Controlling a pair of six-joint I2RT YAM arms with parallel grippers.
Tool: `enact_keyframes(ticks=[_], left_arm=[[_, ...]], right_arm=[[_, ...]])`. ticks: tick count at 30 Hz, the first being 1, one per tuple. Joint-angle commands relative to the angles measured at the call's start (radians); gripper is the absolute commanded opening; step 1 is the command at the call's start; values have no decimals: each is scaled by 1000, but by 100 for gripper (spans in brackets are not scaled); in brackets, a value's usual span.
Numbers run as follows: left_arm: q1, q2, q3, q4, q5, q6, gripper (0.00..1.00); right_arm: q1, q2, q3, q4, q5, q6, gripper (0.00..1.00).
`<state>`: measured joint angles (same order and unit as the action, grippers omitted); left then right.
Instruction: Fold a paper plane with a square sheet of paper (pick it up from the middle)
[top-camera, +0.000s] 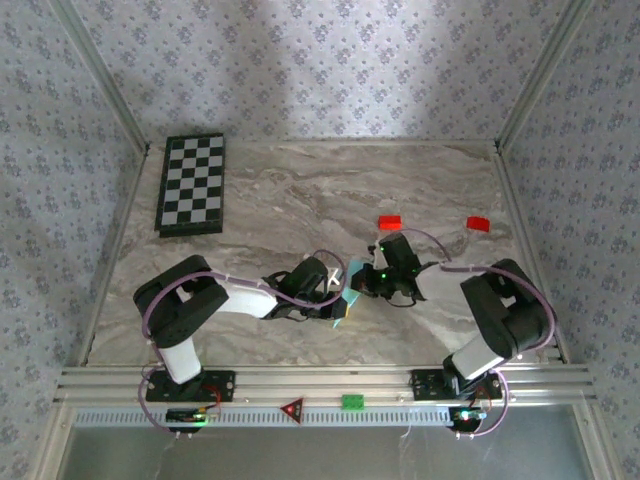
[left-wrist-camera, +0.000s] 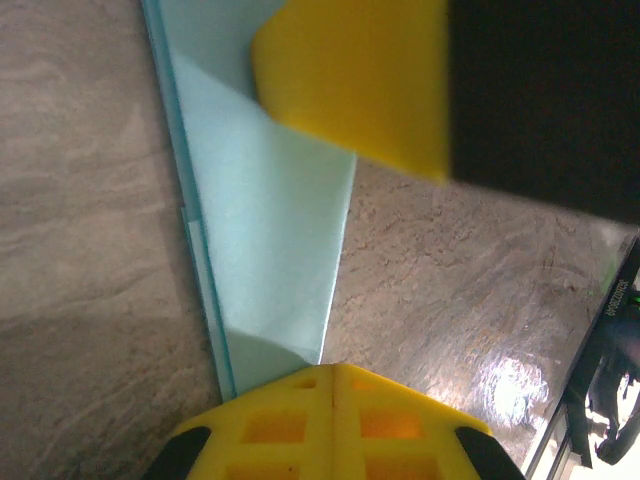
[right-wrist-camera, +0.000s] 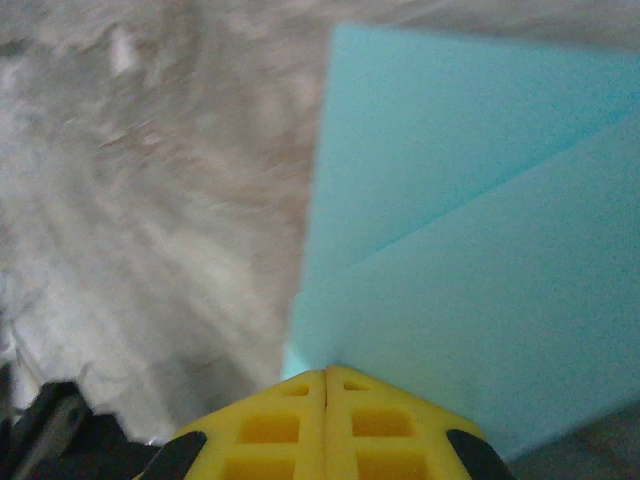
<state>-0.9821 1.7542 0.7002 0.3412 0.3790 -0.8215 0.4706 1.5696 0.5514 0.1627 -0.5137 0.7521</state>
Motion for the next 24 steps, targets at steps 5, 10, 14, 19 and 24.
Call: enact_keyframes(ticks=[5, 10, 14, 19, 24], left_arm=[[-6, 30, -29, -114, 7, -2, 0], [-6, 36, -18, -115, 9, -2, 0], [-6, 36, -9, -116, 11, -5, 0], [-6, 36, 3, -118, 12, -4, 0], [-4, 29, 17, -124, 15, -2, 0]], right_arm=[[-230, 47, 35, -44, -51, -101, 4], [-360, 92, 72, -35, -151, -115, 4], [-366, -24, 73, -56, -160, -112, 5], [-270, -155, 75, -123, -91, -110, 8], [-138, -115, 71, -117, -82, -107, 7]])
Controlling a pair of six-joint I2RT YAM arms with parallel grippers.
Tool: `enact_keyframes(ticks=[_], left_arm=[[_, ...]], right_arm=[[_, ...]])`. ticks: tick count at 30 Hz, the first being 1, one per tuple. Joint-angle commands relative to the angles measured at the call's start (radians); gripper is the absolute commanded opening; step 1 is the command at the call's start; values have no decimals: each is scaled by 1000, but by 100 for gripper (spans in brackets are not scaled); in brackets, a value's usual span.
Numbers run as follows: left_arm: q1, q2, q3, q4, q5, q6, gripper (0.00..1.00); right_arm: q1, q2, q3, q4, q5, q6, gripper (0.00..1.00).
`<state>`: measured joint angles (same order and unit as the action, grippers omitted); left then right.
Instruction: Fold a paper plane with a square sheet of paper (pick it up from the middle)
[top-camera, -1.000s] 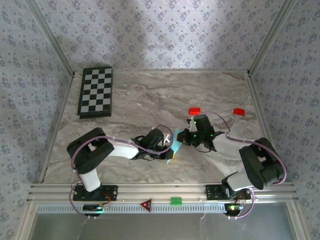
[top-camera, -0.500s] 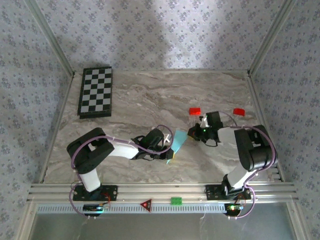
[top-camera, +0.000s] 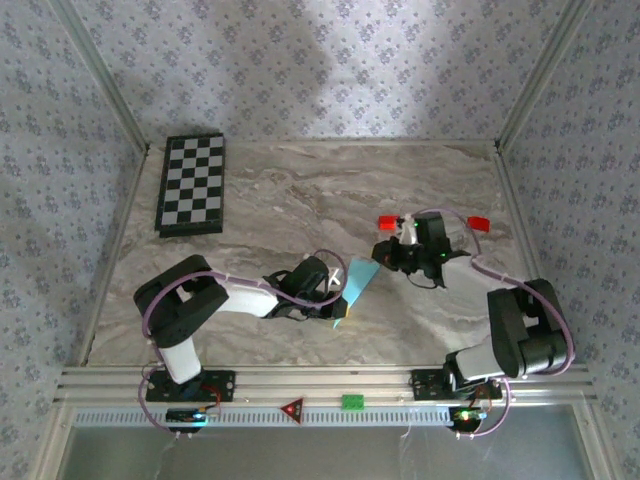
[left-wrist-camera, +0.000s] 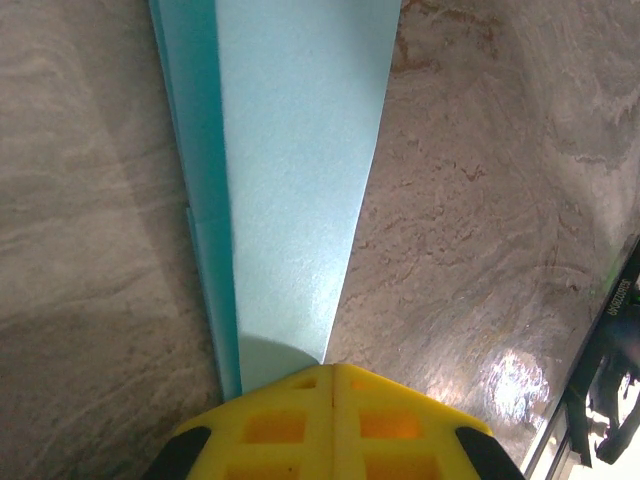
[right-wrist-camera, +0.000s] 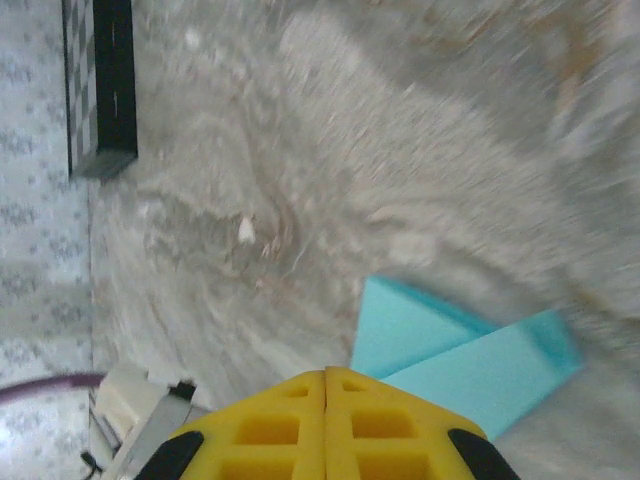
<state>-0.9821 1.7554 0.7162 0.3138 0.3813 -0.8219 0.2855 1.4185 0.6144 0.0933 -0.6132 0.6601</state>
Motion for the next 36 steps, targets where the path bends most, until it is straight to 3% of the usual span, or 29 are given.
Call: enact_keyframes(ticks=[1, 9, 17, 28, 36], left_arm=[[-5, 26, 3, -98, 11, -1, 0], [-5, 4, 16, -100, 20, -5, 0], [0, -74, 125, -168, 24, 16, 1], [25, 117, 280, -244, 58, 71, 1], [0, 114, 154, -237, 46, 51, 1]], right_arm=[[62, 58, 4, -42, 26, -13, 7], [37, 188, -36, -32, 54, -24, 3], [17, 206, -43, -55, 50, -70, 2], [11, 200, -45, -64, 44, -70, 2], [-8, 201, -48, -74, 48, -85, 1]])
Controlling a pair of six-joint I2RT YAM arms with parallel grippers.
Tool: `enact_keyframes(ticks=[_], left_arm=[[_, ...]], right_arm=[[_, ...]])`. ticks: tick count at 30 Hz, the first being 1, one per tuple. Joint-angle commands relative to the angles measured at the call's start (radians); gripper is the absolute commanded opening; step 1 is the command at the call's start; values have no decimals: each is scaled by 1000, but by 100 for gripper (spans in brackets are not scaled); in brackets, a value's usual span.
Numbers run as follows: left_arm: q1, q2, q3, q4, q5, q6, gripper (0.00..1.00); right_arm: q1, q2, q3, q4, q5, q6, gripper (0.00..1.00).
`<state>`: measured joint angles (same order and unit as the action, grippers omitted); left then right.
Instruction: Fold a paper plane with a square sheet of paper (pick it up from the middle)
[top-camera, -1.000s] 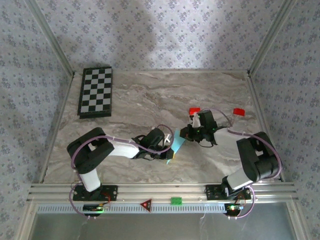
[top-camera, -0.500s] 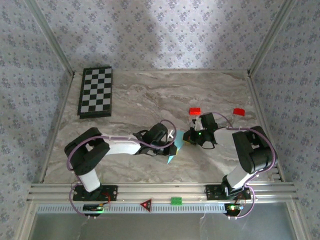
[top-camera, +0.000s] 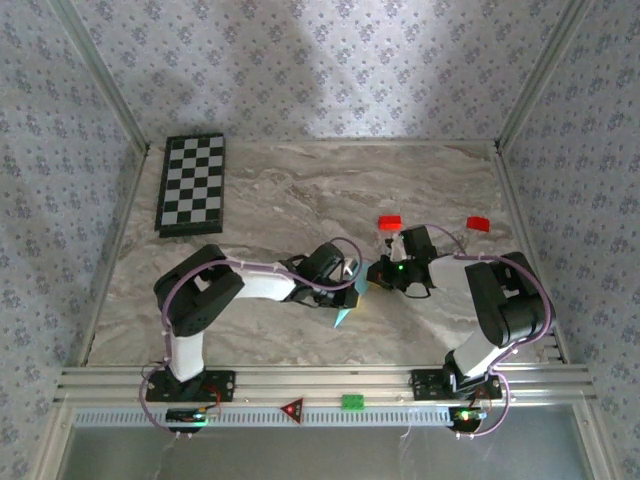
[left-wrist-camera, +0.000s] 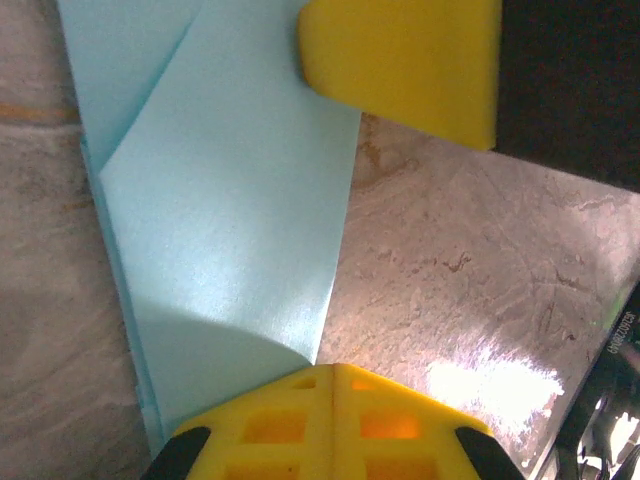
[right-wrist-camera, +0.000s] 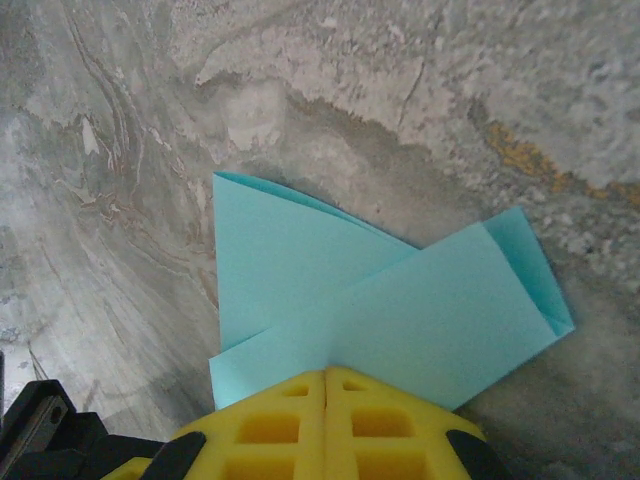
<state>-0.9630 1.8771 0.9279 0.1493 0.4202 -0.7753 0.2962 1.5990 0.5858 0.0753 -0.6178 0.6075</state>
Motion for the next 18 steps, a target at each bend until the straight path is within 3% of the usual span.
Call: enact_keyframes(ticks=[1, 6, 18], left_arm=[[-26, -22, -74, -73, -3, 2, 1], [-42, -99, -104, -89, -25, 3, 5], [-48, -280, -168, -216, -129, 47, 2]], right_arm=[[-21, 23, -20, -57, 53, -34, 1], [-29, 31, -25, -55, 55, -40, 1], [-20, 16, 20, -29, -23, -24, 4]])
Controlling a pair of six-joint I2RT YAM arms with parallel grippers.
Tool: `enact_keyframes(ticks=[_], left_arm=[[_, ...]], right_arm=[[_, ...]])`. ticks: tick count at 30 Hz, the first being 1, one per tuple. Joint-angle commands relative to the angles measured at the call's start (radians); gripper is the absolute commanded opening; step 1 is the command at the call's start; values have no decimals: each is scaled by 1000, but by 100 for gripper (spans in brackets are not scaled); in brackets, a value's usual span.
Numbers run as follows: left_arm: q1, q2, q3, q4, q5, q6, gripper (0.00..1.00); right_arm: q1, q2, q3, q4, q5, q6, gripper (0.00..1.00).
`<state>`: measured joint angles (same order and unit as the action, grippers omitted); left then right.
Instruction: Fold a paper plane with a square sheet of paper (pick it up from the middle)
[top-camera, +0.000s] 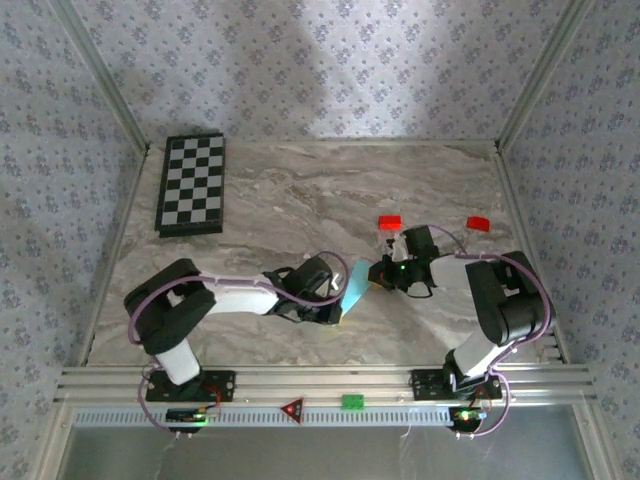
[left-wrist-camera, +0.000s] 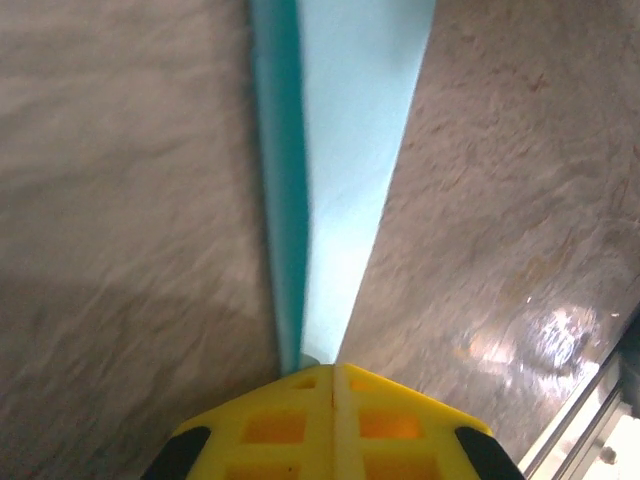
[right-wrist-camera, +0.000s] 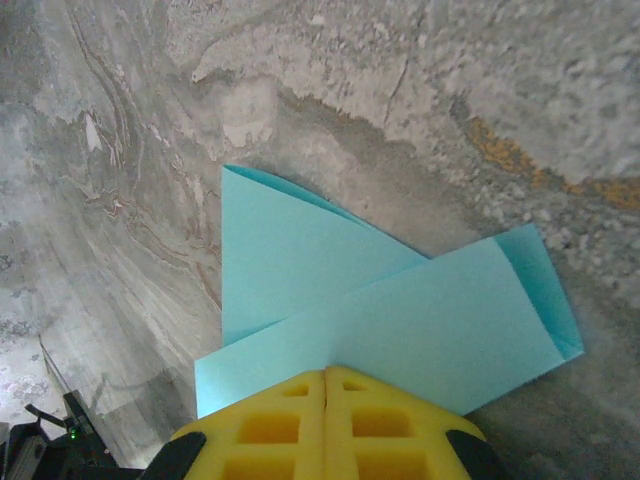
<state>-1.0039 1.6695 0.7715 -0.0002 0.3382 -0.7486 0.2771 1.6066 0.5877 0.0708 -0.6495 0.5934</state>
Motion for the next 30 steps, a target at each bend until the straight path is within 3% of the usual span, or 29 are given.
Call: enact_keyframes(ticks=[1, 6, 13, 22, 30], left_arm=[[-4, -103, -13, -64, -60, 17, 2], [66, -167, -9, -63, -107, -14, 4], [167, -30, 80, -20, 0, -5, 16], [172, 130, 192, 9, 98, 14, 21], [171, 199, 218, 52, 171, 16, 25]], right_arm=[[5, -10, 31, -23, -13, -6, 5], [5, -162, 64, -80, 0, 6, 18], [-52, -355, -50, -174, 96, 60, 31], [-33, -427, -183, -146, 60, 128, 33], [29, -393, -186, -127, 96, 146, 32]])
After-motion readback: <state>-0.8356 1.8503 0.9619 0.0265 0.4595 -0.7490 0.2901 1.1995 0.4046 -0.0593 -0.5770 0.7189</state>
